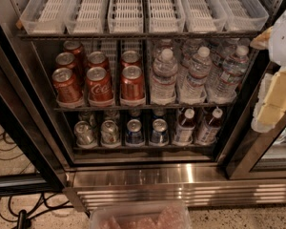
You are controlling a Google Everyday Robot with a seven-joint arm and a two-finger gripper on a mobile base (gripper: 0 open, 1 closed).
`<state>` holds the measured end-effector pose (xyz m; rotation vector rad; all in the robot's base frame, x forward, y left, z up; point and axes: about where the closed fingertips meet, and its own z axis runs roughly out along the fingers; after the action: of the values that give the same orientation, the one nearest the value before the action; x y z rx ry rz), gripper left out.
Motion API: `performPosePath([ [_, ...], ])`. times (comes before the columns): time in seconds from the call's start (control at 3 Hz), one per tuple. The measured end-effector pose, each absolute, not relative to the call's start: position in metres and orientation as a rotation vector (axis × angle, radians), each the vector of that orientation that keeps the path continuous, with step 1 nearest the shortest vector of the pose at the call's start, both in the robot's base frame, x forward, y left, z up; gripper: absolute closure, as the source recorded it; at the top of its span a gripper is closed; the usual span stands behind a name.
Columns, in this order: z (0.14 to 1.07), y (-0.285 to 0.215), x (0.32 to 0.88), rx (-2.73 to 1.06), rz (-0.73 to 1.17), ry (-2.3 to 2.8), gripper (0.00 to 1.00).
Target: Pick coke can from middle shelf of fridge
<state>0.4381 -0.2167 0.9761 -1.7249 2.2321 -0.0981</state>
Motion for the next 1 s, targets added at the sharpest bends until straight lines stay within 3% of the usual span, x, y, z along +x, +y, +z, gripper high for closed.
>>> performPosePath([
  [0.67,0.969,-0.204,0.439,-1.709,-0.07,2.238,0.0],
  [1.0,0.943,-0.169,0.427,-1.685,0.052,2.203,0.0],
])
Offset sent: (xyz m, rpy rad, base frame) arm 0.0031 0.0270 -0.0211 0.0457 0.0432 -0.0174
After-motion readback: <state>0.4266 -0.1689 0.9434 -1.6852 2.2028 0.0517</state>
